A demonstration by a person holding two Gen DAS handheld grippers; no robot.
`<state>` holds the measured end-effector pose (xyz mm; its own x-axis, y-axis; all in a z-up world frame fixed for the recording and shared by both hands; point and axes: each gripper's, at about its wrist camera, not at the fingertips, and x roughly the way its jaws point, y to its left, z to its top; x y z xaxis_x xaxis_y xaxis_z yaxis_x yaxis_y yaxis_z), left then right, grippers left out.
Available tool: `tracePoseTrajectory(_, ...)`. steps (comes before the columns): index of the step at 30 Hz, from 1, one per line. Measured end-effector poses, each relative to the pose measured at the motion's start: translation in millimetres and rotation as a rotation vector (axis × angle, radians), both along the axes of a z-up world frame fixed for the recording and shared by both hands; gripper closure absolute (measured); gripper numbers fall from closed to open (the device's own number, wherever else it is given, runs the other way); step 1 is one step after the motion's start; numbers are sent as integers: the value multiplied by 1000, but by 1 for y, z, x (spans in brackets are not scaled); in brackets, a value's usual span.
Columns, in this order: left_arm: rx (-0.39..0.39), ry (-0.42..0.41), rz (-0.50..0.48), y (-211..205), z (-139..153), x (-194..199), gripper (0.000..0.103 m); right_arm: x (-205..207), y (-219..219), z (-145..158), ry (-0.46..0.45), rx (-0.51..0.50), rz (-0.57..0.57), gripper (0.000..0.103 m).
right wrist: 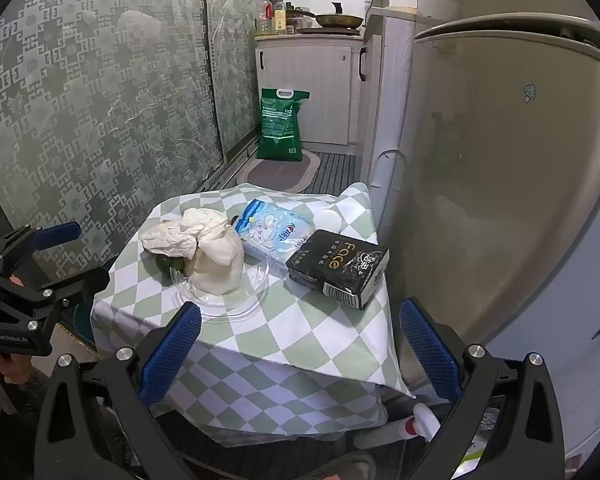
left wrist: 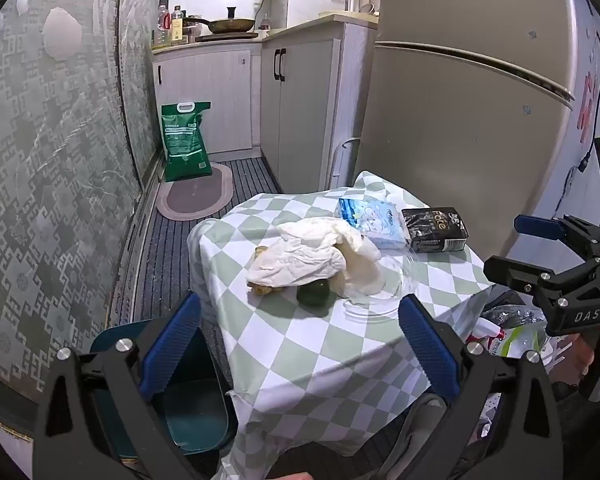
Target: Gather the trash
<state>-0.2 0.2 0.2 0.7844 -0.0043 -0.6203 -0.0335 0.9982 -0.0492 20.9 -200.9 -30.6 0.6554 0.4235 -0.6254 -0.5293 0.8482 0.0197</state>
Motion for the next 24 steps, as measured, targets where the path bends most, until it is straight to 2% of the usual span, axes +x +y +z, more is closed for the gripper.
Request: tracePoseTrajectory(24,4,4,1,-2,1,1,3,-1,0,2,-9,-11,3,3)
